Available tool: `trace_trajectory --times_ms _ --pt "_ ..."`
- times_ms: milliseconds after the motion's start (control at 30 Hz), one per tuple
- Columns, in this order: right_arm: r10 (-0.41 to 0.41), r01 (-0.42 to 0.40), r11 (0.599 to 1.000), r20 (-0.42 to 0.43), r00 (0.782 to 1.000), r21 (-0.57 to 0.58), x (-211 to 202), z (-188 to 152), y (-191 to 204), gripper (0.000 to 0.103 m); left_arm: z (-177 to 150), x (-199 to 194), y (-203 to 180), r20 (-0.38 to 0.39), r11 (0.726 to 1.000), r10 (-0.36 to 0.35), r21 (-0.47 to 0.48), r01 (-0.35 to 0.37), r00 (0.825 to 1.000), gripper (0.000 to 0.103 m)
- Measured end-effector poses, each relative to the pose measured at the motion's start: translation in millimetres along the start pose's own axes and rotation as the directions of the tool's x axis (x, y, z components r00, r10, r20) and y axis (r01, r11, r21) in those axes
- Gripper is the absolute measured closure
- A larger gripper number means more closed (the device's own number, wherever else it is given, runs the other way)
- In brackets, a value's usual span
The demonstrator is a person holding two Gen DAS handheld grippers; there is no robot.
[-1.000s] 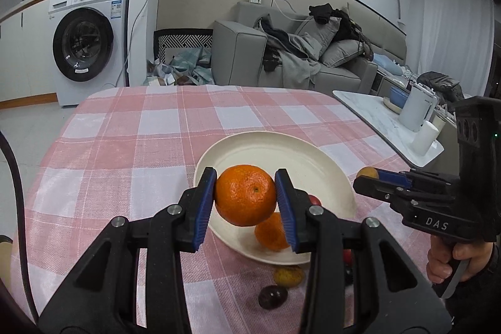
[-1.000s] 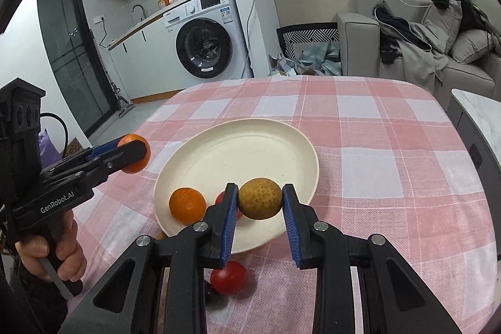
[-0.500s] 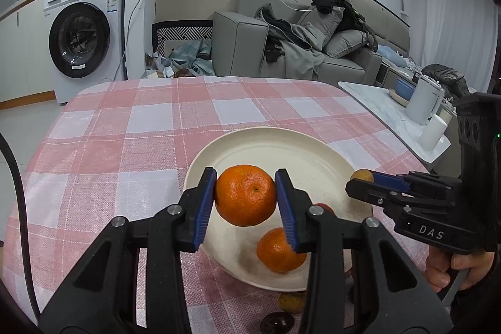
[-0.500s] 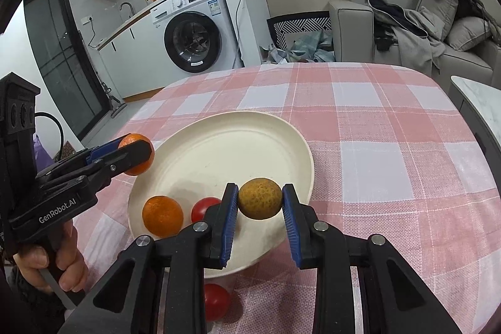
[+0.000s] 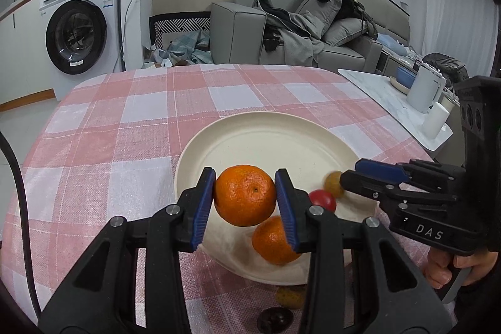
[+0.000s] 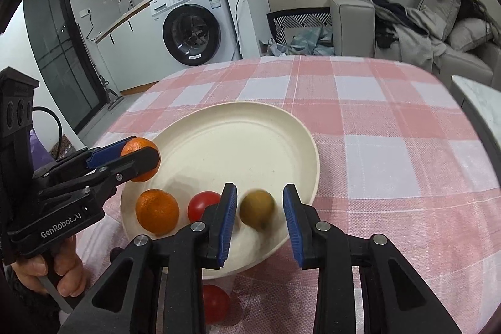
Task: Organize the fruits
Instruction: 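Lower the orange into the plate with the left tool while the right tool drops the brown fruit there, then withdraw both open tools from the plate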
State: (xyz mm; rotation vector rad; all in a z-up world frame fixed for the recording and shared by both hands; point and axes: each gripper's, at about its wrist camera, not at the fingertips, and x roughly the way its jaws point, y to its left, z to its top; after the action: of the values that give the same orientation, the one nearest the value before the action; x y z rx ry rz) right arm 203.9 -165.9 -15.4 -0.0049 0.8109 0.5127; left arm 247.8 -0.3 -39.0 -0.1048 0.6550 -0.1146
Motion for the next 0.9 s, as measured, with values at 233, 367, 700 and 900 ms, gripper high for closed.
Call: trace_trajectory --times_ms 233,367,700,900 --pt "-0.003 0.005 1.0 0.055 0.998 -0.022 -32.0 -5.4 4.6 0.032 -2.8 -40.0 4.1 0.055 1.0 0.008 -0.027 -0.007 0.998 0.03" --pt "0.018 -0.018 1.0 0.068 0.998 -0.01 -54.7 -12.4 2.4 0.003 -10.9 -73.4 5.5 0.092 0.999 0.02 -0.039 -0.017 0.996 0.01" --pt "0.033 -0.032 0.999 0.044 0.999 -0.017 -96.5 -25.8 6.9 0.0 -28.9 -156.7 -17.1 0.133 0.999 0.051 -0.002 -0.051 0.99 0.0" --pt "0.022 -0.022 1.0 0.045 0.999 -0.011 -118.2 -35.6 8.6 0.0 -43.3 -193.6 -27.3 0.152 0.999 0.042 0.003 -0.043 0.988 0.0"
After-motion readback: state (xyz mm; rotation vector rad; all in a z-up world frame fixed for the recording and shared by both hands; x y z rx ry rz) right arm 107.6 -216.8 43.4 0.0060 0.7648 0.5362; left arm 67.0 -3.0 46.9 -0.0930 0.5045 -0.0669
